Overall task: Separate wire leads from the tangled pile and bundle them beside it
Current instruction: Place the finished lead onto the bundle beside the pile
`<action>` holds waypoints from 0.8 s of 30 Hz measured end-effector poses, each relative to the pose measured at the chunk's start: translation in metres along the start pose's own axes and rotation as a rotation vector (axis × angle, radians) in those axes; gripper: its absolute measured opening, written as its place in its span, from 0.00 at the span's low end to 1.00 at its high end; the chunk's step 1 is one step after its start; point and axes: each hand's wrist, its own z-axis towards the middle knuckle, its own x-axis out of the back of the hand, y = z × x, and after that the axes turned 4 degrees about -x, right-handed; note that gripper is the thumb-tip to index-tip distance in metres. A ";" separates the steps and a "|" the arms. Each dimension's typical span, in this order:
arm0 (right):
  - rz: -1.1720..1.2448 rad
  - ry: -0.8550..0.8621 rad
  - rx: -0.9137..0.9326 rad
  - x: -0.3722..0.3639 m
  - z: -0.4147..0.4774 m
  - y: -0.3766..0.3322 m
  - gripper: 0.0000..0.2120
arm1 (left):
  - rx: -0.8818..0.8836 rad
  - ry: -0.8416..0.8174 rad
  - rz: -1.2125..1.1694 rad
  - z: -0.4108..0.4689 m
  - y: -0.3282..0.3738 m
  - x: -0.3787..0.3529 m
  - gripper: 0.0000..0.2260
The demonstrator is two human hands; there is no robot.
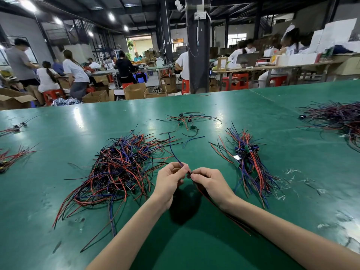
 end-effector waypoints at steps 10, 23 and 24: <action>-0.031 -0.018 -0.016 0.001 -0.001 -0.002 0.16 | -0.022 -0.039 -0.026 -0.001 -0.003 -0.003 0.01; -0.026 0.006 0.010 0.001 -0.004 -0.003 0.19 | -0.044 -0.032 0.027 -0.003 -0.001 -0.005 0.02; -0.019 0.006 0.017 0.001 -0.004 -0.003 0.21 | -0.045 -0.033 0.024 -0.003 -0.001 -0.005 0.02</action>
